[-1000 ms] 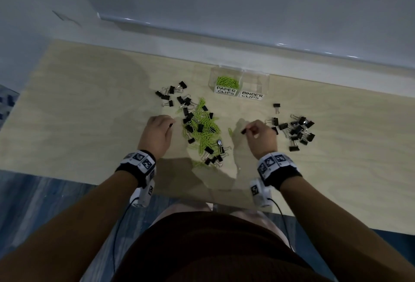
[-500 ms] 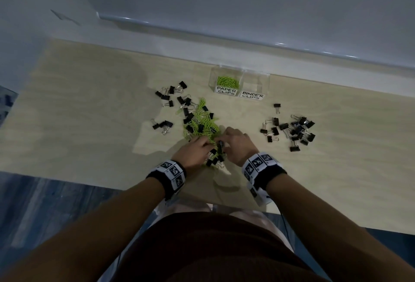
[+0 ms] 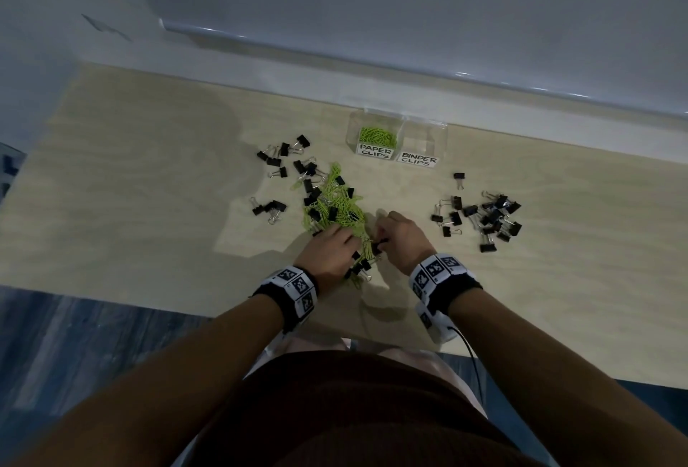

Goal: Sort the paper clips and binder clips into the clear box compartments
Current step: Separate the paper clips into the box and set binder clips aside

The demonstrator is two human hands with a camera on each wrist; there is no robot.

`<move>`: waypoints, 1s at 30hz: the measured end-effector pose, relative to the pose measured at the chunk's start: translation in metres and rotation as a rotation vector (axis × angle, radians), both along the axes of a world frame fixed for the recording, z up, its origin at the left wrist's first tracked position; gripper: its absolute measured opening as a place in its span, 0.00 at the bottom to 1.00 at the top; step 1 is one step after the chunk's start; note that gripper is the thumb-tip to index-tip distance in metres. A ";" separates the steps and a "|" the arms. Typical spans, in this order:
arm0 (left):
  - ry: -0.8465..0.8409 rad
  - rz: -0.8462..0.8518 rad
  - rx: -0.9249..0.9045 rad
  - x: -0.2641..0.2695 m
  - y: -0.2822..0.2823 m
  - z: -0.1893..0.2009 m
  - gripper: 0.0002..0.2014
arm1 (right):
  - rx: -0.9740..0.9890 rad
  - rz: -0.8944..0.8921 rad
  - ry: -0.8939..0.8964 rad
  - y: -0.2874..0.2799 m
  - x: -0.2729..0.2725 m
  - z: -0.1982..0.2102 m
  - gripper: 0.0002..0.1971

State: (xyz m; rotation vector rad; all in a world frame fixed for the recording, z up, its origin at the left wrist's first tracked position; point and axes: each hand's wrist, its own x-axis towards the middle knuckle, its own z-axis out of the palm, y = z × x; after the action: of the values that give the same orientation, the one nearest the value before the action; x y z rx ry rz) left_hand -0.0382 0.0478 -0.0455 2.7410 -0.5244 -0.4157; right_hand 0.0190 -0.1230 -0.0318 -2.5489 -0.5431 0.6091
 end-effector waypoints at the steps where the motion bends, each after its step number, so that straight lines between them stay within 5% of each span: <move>1: 0.010 -0.004 -0.026 0.001 0.001 0.000 0.15 | 0.030 -0.003 -0.019 -0.002 -0.001 0.001 0.10; 6: 0.124 0.053 -0.255 0.004 0.010 0.008 0.10 | 0.146 -0.201 -0.211 -0.028 0.008 0.010 0.06; 11: 0.038 0.505 -0.455 0.012 0.041 0.023 0.04 | 0.003 -0.466 -0.242 -0.080 0.024 0.003 0.04; 15: -0.084 0.655 -0.401 0.020 0.084 0.019 0.05 | -0.132 -0.413 -0.280 -0.090 0.017 0.000 0.08; 19: -0.160 0.489 -0.200 0.015 0.093 0.015 0.06 | -0.140 -0.124 -0.299 -0.058 -0.002 0.007 0.09; 23: 0.070 0.179 -0.186 0.003 0.054 0.020 0.12 | -0.083 0.126 -0.113 -0.021 -0.015 0.009 0.13; 26: 0.230 -0.042 -0.152 -0.002 0.027 0.013 0.17 | -0.121 0.157 -0.100 -0.007 -0.016 0.008 0.14; 30: 0.241 -0.092 -0.107 0.000 0.015 0.006 0.19 | -0.121 0.113 -0.081 -0.001 -0.012 0.002 0.13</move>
State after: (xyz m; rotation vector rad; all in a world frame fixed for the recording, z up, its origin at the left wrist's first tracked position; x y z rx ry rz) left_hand -0.0382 0.0631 -0.0396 2.5259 -0.5917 -0.7088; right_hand 0.0071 -0.1243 -0.0301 -2.6801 -0.7021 0.5969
